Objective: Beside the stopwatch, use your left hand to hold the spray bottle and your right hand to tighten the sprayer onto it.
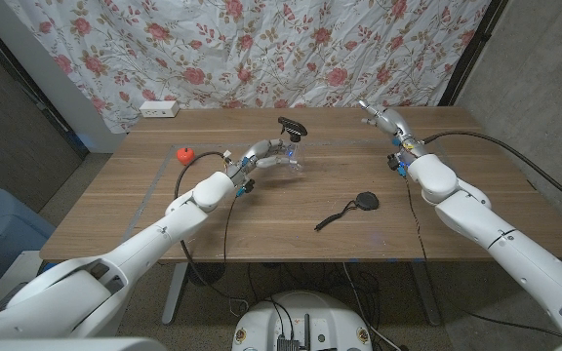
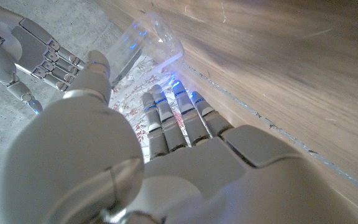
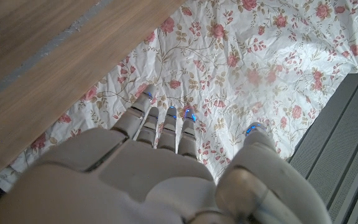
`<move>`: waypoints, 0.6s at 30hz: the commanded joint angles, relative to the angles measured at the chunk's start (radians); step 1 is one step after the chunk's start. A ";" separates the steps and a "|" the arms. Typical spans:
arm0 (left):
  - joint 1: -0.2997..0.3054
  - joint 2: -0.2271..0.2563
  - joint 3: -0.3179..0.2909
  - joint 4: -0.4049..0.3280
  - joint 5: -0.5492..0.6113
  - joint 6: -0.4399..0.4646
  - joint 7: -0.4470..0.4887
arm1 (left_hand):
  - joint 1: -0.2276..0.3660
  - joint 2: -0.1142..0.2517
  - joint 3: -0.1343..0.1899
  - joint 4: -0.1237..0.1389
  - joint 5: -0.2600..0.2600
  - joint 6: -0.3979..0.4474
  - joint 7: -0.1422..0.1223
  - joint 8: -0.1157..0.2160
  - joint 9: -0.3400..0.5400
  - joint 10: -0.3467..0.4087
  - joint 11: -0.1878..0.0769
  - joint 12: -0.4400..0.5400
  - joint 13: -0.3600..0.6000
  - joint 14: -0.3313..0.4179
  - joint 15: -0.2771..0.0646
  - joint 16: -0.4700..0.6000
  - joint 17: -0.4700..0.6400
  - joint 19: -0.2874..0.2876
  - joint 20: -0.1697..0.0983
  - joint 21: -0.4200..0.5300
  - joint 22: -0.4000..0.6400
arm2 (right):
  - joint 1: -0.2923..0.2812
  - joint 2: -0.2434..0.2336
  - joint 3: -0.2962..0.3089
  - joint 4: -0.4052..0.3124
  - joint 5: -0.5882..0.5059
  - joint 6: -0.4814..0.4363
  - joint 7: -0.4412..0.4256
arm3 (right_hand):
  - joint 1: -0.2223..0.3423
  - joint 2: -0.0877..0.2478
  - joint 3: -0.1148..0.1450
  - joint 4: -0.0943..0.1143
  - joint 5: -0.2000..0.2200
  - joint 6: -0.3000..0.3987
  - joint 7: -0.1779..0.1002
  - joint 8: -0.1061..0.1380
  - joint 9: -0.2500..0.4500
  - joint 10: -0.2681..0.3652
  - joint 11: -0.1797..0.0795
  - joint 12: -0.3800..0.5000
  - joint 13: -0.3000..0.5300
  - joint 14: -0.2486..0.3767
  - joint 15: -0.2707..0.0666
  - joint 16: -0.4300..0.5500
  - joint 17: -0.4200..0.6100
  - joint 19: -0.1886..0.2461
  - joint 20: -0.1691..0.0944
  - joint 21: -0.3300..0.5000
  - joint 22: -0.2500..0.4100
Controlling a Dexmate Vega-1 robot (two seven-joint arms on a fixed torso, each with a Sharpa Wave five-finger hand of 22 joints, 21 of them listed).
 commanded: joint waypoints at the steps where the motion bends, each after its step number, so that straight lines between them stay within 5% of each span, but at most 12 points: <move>1: 0.000 -0.022 0.010 0.036 -0.012 -0.003 0.011 | 0.037 0.030 0.004 0.009 0.004 0.036 -0.051 0.144 0.004 0.004 -0.017 0.000 -0.004 -0.007 -0.138 -0.005 -0.001 -0.013 0.001 -0.005 0.003 | 0.021 0.053 -0.021 0.103 0.063 0.052 0.014 | -0.016 0.001 0.000 0.004 0.000 0.002 0.005 0.000 0.003 0.002 0.000 0.005 0.002 -0.004 -0.001 0.000 0.003 -0.008 -0.001 0.000 0.003; 18: 0.024 -0.017 0.017 0.007 -0.012 0.034 0.028 | 0.033 0.022 -0.002 0.012 0.003 0.036 -0.056 0.102 0.005 -0.019 -0.018 0.002 -0.030 -0.048 -0.128 -0.013 -0.010 -0.049 0.027 -0.005 0.002 | 0.031 0.118 -0.026 0.234 0.176 0.154 0.077 | -0.052 0.012 -0.007 0.014 0.002 -0.035 -0.012 -0.012 0.002 -0.022 -0.008 -0.002 -0.002 -0.028 -0.011 -0.006 -0.001 -0.048 -0.002 -0.005 0.002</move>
